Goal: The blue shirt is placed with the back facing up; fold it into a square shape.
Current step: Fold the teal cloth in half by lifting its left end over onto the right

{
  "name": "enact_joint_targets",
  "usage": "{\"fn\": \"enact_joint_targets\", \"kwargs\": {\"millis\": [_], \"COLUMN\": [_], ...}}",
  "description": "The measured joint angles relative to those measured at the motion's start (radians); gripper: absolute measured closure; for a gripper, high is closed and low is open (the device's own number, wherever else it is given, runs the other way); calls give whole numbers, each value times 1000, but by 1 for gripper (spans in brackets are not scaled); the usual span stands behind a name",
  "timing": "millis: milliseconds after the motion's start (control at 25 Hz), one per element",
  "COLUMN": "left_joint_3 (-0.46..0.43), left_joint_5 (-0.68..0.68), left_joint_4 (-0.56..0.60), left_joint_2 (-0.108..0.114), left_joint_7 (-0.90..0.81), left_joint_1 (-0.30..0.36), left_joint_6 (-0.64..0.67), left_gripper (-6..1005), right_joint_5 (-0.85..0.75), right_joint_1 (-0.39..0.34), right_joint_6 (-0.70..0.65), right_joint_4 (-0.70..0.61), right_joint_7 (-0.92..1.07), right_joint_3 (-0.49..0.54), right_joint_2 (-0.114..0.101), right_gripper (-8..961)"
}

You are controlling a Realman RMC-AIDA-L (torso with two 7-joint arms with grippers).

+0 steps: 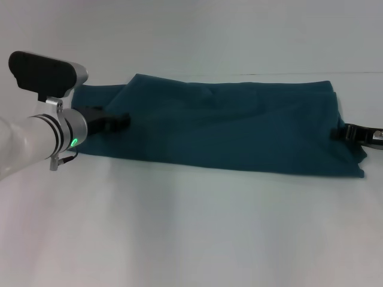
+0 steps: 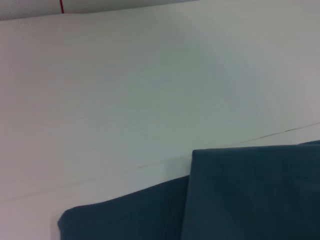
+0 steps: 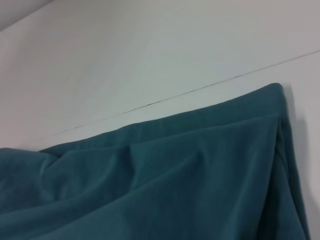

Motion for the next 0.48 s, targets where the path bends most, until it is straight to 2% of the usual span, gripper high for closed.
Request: {"fn": "enact_joint_targets", "kwargs": {"millis": [40,480], "left_joint_3": [1,24], "left_joint_5": [0,0], "left_joint_4": [0,1], "left_joint_2": [0,0], "left_joint_7": [0,3], "left_joint_1": [0,0], "left_joint_6": [2,8], "left_gripper": [323,454], "right_joint_5": [0,1], "right_joint_1": [0,-3], "right_joint_6": [0,-4], "right_joint_4": [0,0], "right_joint_7": [0,-2], "right_joint_3": [0,0], "right_joint_2": [0,0], "right_gripper": [943,943]}}
